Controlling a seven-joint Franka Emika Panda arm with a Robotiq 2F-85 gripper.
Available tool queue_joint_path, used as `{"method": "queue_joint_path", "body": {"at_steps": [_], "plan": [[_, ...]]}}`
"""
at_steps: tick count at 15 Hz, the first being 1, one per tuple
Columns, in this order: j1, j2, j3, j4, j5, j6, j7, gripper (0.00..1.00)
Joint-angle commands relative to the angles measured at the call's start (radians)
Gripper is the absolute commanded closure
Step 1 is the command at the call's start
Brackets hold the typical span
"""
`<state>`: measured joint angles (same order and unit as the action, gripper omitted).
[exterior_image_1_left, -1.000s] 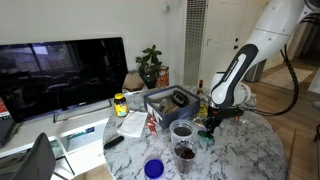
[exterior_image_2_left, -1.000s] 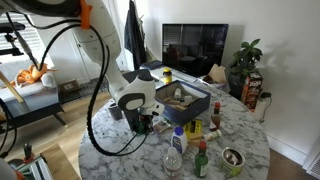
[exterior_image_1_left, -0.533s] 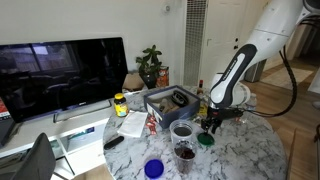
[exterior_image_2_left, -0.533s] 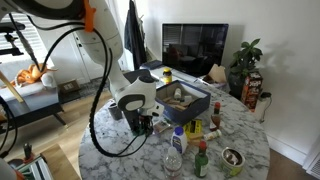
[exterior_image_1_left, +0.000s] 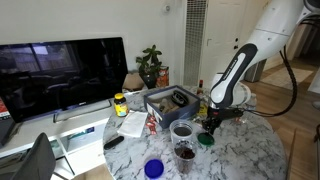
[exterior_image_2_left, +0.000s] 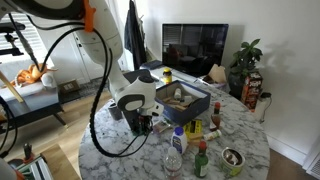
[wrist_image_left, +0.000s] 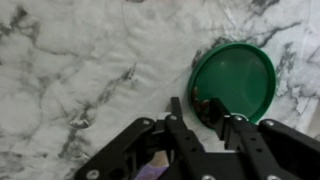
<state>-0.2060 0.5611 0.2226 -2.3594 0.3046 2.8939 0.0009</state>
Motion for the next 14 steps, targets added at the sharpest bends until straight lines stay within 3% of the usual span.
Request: {"method": "queue_joint_path", "body": {"at_steps": [1, 5, 8, 11, 13, 14], "plan": [[0.006, -0.037, -0.006, -0.046, 0.019, -0.003, 0.006, 0.58], [-0.009, -0.073, 0.022, -0.093, 0.052, 0.01, 0.01, 0.28], [-0.015, -0.093, 0.043, -0.123, 0.09, 0.015, 0.006, 0.26], [-0.006, -0.084, 0.05, -0.126, 0.123, 0.019, 0.015, 0.48], [0.006, -0.058, 0.04, -0.114, 0.135, 0.027, 0.029, 0.47], [0.005, -0.05, 0.041, -0.109, 0.145, 0.03, 0.033, 0.54]]}}
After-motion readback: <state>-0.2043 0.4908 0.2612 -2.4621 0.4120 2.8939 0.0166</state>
